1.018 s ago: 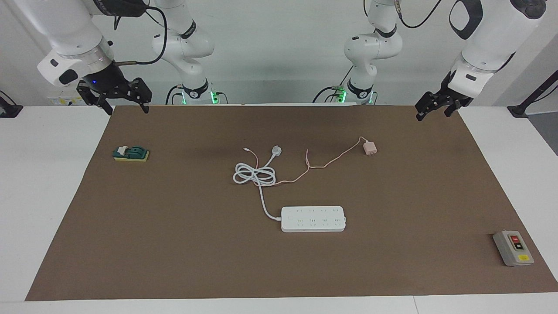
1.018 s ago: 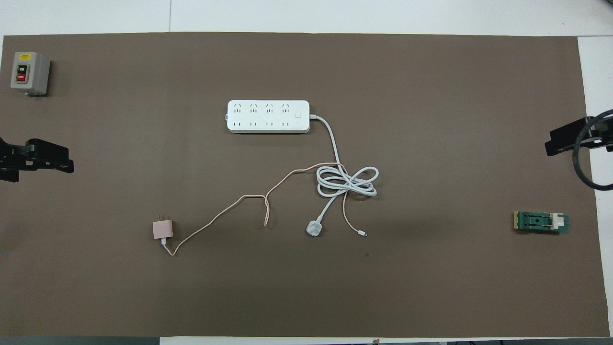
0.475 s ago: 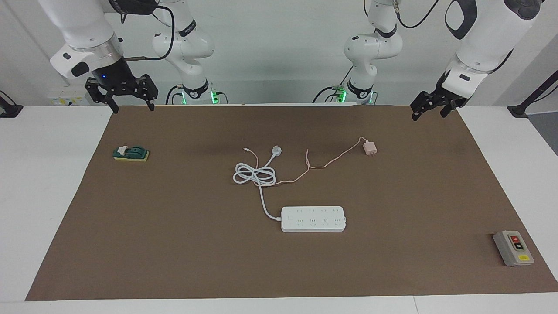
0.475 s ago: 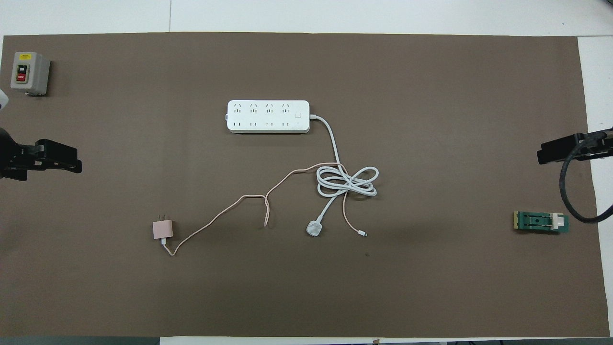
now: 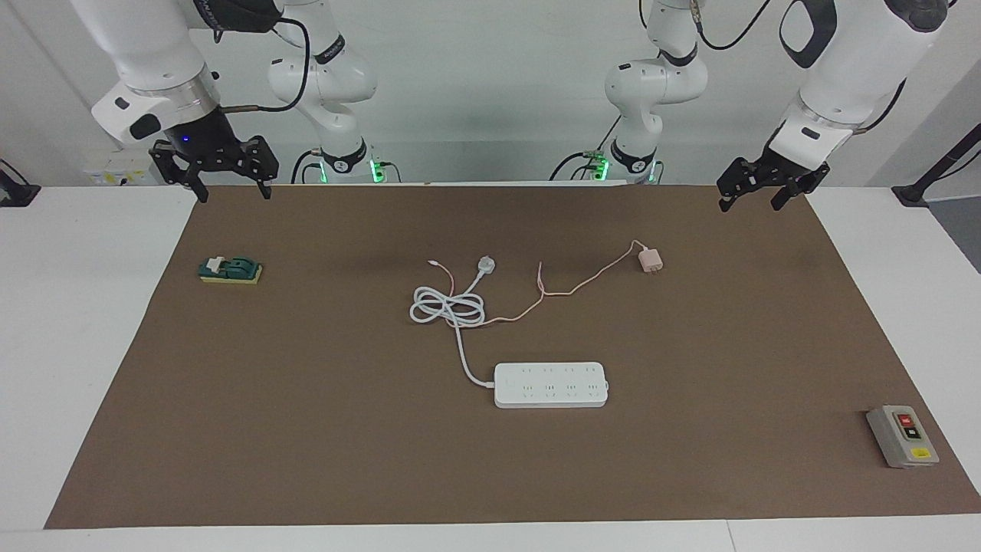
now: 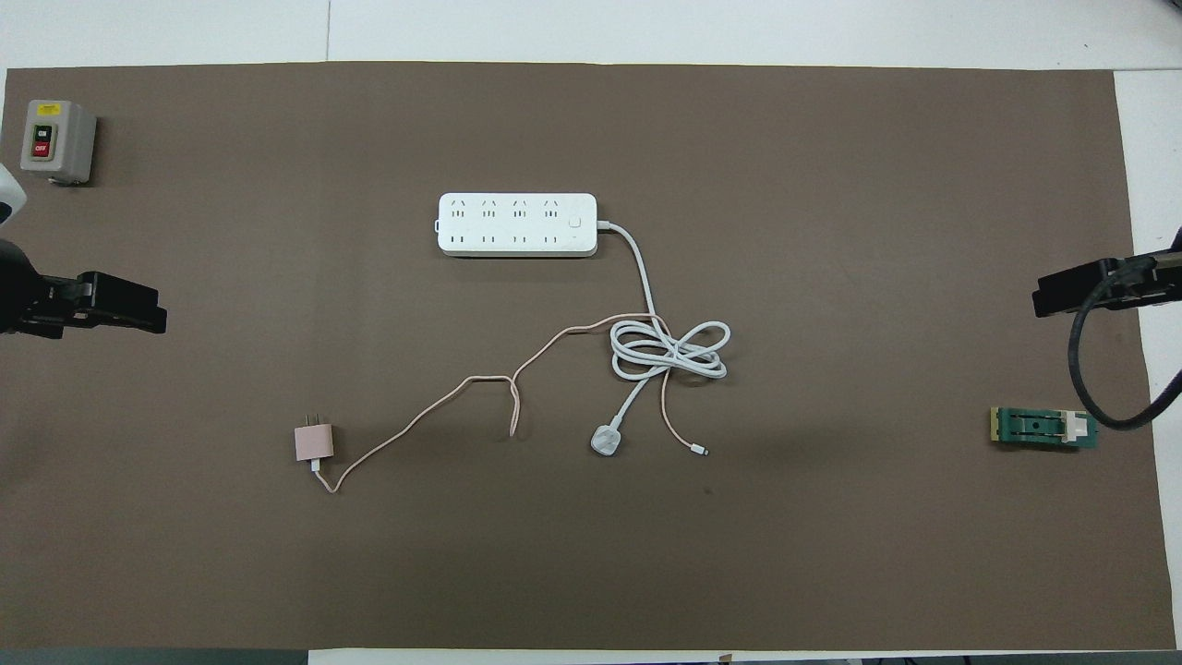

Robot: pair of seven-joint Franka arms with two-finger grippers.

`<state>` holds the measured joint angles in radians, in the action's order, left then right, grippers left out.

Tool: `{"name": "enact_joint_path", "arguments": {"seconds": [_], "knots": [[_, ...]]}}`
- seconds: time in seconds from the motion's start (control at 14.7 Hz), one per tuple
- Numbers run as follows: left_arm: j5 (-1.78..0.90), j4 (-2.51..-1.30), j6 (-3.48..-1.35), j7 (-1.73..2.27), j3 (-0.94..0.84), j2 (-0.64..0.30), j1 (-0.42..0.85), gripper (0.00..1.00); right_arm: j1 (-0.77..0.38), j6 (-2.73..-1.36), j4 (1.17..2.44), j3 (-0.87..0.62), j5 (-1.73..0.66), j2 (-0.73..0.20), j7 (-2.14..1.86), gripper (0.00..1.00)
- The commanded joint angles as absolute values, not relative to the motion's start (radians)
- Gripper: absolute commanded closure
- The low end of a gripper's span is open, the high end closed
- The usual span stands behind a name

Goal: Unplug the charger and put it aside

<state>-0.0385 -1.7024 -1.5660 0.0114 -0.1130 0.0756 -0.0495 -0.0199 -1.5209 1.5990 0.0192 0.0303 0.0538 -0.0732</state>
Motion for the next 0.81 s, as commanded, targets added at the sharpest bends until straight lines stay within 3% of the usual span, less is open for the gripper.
{"name": "enact_joint_path", "arguments": {"seconds": [0.0, 0.75], "knots": [[-0.049, -1.695, -1.574, -0.023, -0.104, 0.071, -0.035, 0.0, -0.011, -1.54, 1.631, 0.006, 0.051, 0.078, -0.057, 0.0], [-0.049, -1.697, -1.568, -0.014, -0.1, 0.072, -0.049, 0.0, -0.017, -1.539, 1.631, 0.006, 0.051, 0.078, -0.057, 0.0]]}}
